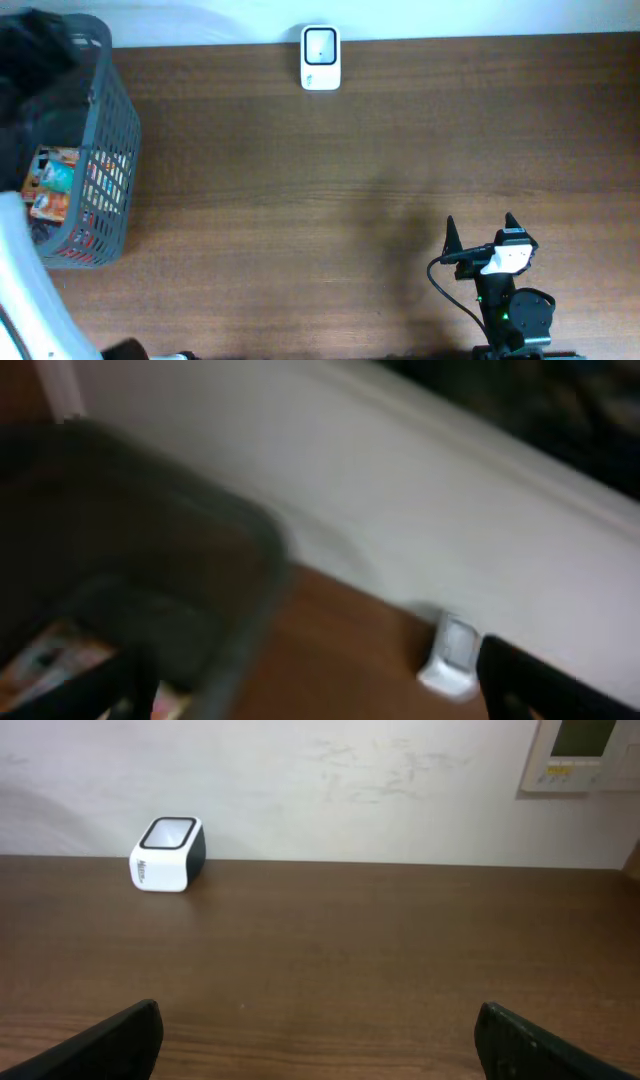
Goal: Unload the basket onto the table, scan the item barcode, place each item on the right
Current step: 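Reach the left gripper into the basket and grasp the teal tissue pack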
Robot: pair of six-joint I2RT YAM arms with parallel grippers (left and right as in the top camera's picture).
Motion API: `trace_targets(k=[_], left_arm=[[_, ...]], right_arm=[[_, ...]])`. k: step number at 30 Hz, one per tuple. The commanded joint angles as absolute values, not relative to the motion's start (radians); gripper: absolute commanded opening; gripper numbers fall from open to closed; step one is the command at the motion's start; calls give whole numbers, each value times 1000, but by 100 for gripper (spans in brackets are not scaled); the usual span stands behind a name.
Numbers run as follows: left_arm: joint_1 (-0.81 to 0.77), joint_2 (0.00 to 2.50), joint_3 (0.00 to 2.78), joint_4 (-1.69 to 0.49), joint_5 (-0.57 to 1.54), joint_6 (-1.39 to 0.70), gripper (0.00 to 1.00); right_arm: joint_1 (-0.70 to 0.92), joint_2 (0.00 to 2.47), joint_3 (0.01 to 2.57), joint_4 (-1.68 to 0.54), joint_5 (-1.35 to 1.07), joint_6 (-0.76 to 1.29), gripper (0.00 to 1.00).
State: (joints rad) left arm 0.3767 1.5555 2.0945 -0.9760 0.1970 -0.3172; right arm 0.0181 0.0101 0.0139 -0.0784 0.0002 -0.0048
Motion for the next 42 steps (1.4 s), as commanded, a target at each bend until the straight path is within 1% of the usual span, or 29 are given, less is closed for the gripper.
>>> trace_targets(k=[1, 2, 4, 5, 6, 8, 9, 10, 11, 13, 15, 16, 17, 23, 26, 29, 31, 32, 34, 36, 37, 38, 39, 42], left_arm=[[524, 1742, 2307, -1202, -179, -392, 99], [545, 1779, 2305, -1226, -289, -392, 99], [559, 1852, 2305, -1261, -310, -392, 99], [559, 1874, 2305, -1302, -279, -393, 99], [559, 1899, 2305, -1328, -197, -392, 99], [559, 1951, 2305, -1351, -106, -392, 99], [559, 1971, 2305, -1361, -83, -393, 90], [552, 2014, 2305, -1388, -49, -393, 76], [545, 2048, 2305, -1409, -49, -392, 76], [552, 2147, 2305, -1380, -53, -392, 82], [554, 2191, 2305, -1316, -78, -392, 81], [550, 2209, 2305, -1301, -86, -393, 66], [550, 2218, 2304, -1293, -95, -393, 62], [548, 2357, 2304, -1276, -113, -397, 63], [548, 2373, 2298, -1276, -113, -397, 67], [548, 2394, 2291, -1277, -113, -397, 64], [548, 2436, 2291, -1280, -113, -396, 66], [548, 2450, 2291, -1284, -113, -396, 64], [548, 2452, 2291, -1287, -113, -397, 66], [548, 2452, 2291, -1294, -112, -397, 60], [548, 2452, 2291, -1296, -113, -396, 46], [548, 2452, 2292, -1300, -112, -396, 16], [549, 2452, 2292, -1308, -113, -396, 0], [553, 2436, 2387, -1383, -88, -397, 0]], right_arm=[[12, 4, 6, -81, 5, -11, 98], [12, 4, 6, -81, 5, -11, 99], [12, 4, 6, -81, 5, -11, 98], [12, 4, 6, -81, 5, -11, 98], [12, 3, 6, -82, 5, -11, 98], [12, 4, 6, -81, 5, -11, 99], [12, 4, 6, -81, 5, -11, 98], [12, 3, 6, -81, 5, -11, 98], [12, 4, 6, -81, 5, -11, 98], [12, 3, 6, -81, 5, -11, 98], [12, 4, 6, -81, 5, -11, 98], [12, 3, 6, -82, 5, -11, 98], [12, 4, 6, -81, 5, -11, 98], [12, 4, 6, -81, 5, -11, 98], [12, 4, 6, -82, 5, -11, 98], [12, 4, 6, -81, 5, -11, 99], [12, 4, 6, -81, 5, -11, 99], [12, 4, 6, -81, 5, -11, 98], [12, 4, 6, -81, 5, -11, 99], [12, 4, 6, -82, 5, -11, 98], [12, 4, 6, -81, 5, -11, 98], [12, 4, 6, -81, 5, -11, 99], [12, 4, 6, -81, 5, -11, 98], [12, 4, 6, -81, 5, -11, 99]])
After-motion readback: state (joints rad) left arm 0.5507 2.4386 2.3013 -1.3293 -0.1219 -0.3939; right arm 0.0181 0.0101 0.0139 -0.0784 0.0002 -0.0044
